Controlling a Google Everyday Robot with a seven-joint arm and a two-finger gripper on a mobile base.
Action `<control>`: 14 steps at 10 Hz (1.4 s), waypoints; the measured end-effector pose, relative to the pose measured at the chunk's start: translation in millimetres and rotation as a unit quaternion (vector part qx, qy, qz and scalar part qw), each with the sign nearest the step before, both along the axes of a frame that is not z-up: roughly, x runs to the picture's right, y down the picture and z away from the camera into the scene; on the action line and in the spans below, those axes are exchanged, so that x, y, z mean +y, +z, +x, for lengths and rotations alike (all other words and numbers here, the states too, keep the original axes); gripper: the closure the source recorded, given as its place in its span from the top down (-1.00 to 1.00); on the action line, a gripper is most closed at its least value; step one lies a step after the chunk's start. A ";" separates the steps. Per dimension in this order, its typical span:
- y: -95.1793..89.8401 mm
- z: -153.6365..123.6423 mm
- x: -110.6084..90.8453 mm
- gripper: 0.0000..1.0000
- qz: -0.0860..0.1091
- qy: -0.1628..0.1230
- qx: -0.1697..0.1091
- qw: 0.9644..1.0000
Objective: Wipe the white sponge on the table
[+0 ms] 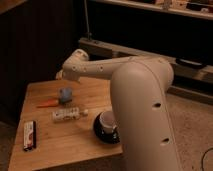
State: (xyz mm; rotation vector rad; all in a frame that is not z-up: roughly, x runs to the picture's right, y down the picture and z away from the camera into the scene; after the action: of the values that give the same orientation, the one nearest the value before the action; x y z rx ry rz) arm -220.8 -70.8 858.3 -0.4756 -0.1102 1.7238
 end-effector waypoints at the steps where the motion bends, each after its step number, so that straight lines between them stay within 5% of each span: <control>1: 0.8 0.1 -1.6 0.60 -0.003 -0.003 0.000 1.000; 5: -0.2 -0.2 -60.1 0.60 -0.005 -0.020 -0.008 1.000; 7: -2.9 5.7 -63.0 0.60 -0.012 -0.018 -0.019 1.000; 11: -14.7 -6.5 -12.6 0.60 -0.031 -0.035 -0.045 0.998; 14: 5.0 -35.3 32.7 0.60 -0.051 -0.067 -0.047 0.995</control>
State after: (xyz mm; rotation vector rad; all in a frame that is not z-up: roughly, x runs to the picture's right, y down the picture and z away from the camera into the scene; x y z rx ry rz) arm -256.0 -38.1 863.3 -0.6263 -0.0559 1.5805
